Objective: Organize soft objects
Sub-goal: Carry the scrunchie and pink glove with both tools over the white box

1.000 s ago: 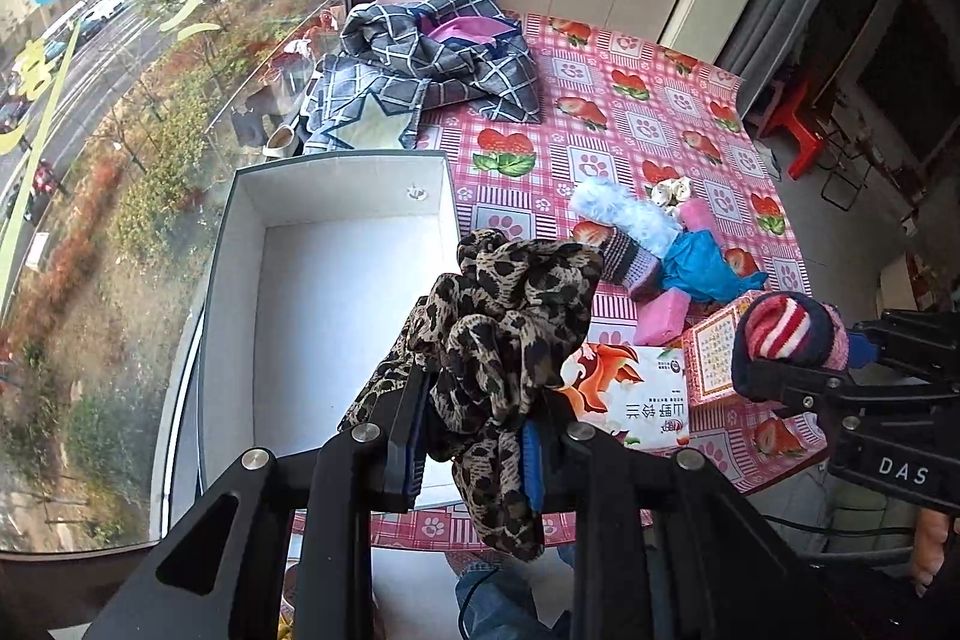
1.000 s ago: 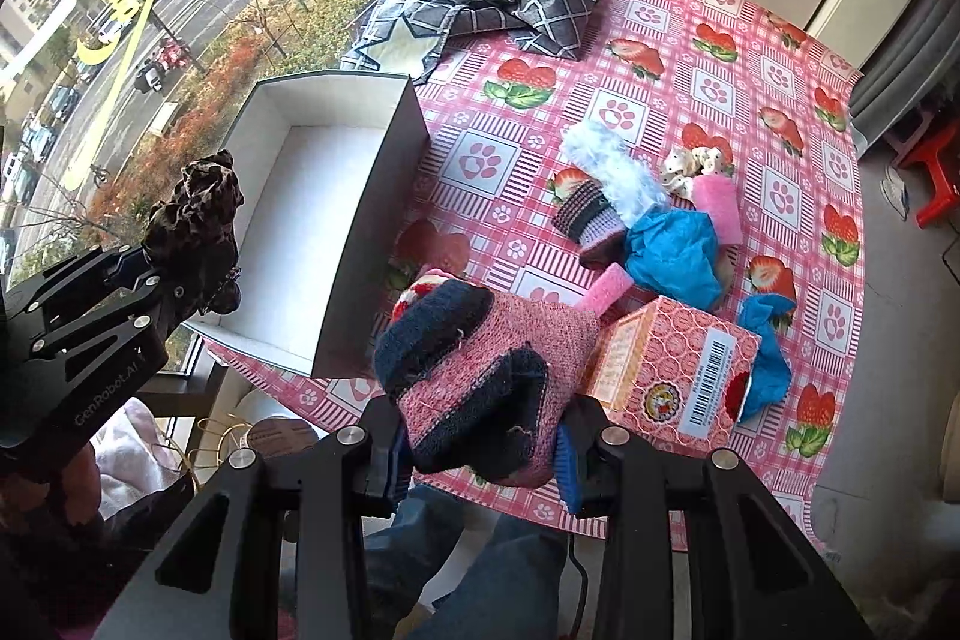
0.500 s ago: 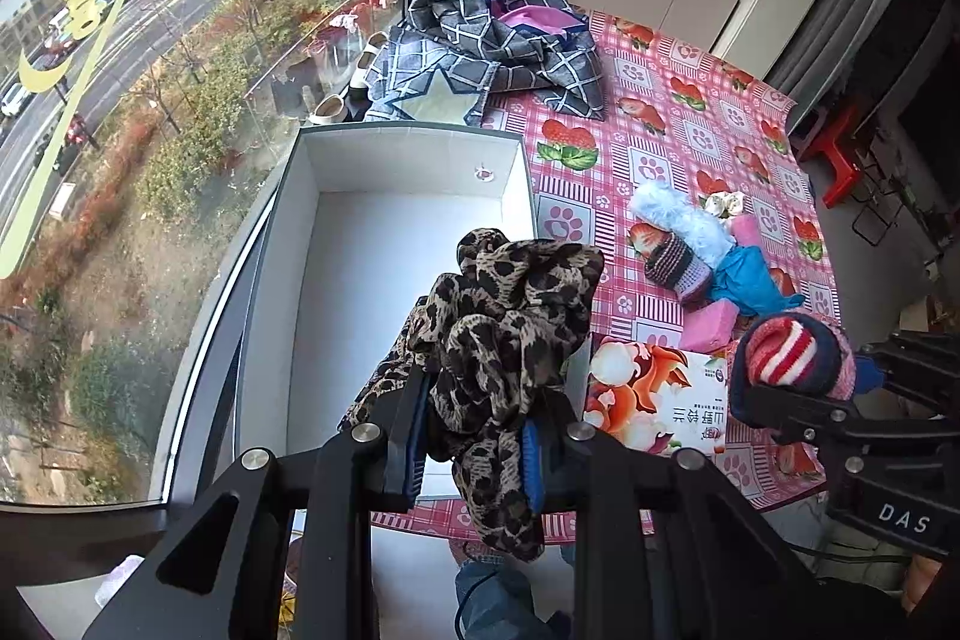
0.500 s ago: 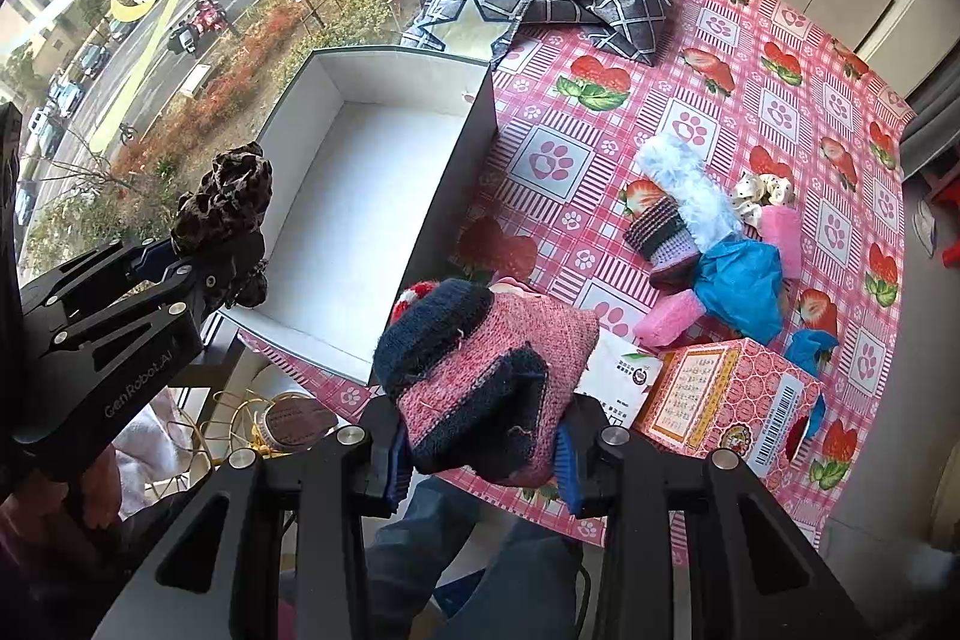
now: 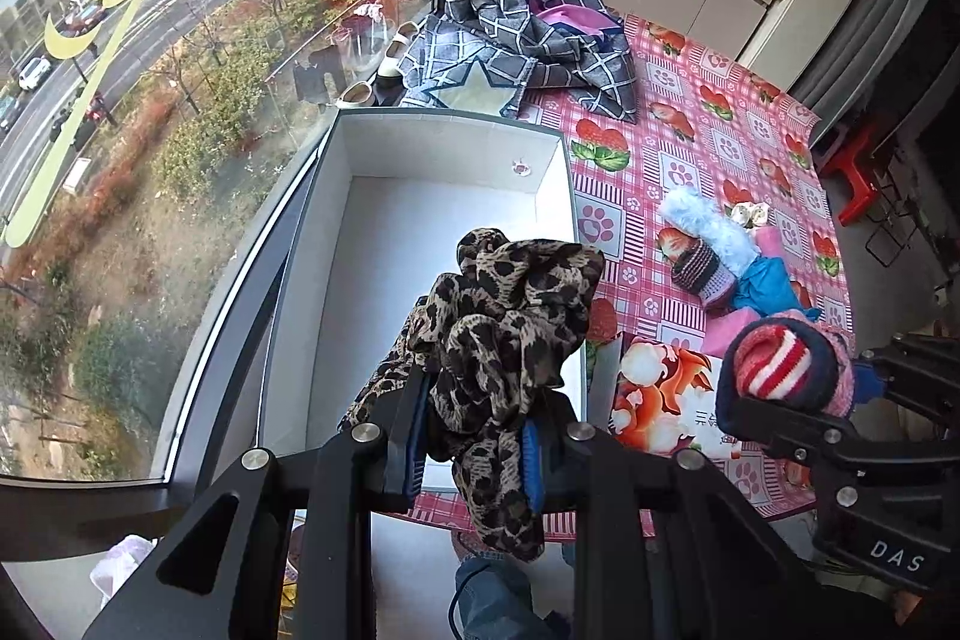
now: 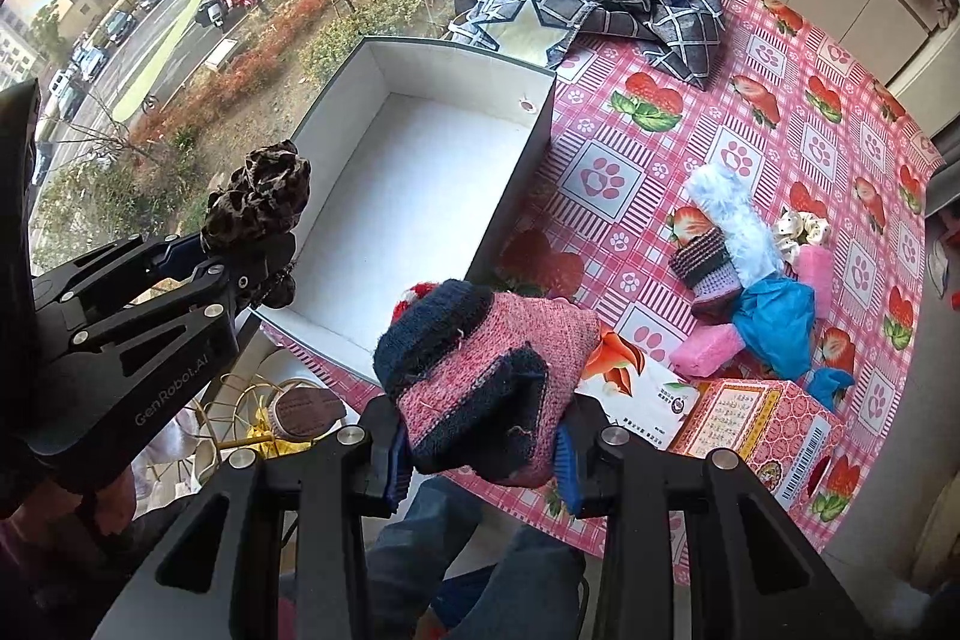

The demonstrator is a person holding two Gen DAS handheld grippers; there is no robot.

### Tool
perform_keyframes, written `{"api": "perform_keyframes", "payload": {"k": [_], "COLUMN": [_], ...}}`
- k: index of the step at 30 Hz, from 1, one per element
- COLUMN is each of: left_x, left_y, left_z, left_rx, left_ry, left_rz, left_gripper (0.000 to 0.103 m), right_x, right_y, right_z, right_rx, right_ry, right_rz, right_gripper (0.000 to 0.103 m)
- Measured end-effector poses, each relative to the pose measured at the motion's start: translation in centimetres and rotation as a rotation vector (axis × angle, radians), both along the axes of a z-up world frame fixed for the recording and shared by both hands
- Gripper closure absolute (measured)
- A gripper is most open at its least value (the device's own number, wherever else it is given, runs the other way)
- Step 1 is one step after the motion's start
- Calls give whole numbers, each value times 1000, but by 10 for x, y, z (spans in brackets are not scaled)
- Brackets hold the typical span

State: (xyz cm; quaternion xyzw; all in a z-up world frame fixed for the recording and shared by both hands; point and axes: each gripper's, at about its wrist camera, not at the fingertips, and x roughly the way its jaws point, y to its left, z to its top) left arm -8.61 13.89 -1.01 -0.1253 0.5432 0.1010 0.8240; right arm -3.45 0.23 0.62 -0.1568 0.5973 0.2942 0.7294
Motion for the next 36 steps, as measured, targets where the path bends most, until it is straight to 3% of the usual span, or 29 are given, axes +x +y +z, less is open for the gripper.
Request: {"api": "perform_keyframes", "payload": {"k": [19,27,36], "left_x": [-6,-12,-19], "left_y": [16,39,58], "left_z": [-8,-16,-43], "left_rx": [-8,-16,-18], "left_ry": [31,51,131], "left_rz": [60,136,186], "left_gripper": [76,76,76], "right_x": [-2,2,6], "right_y": [26,38,57], "right_z": [-2,-5,-21], "right_rx": [20,52,63], "right_ry": [15,48,120], "right_rz": [51,48,45], "right_gripper": [65,64,64]}}
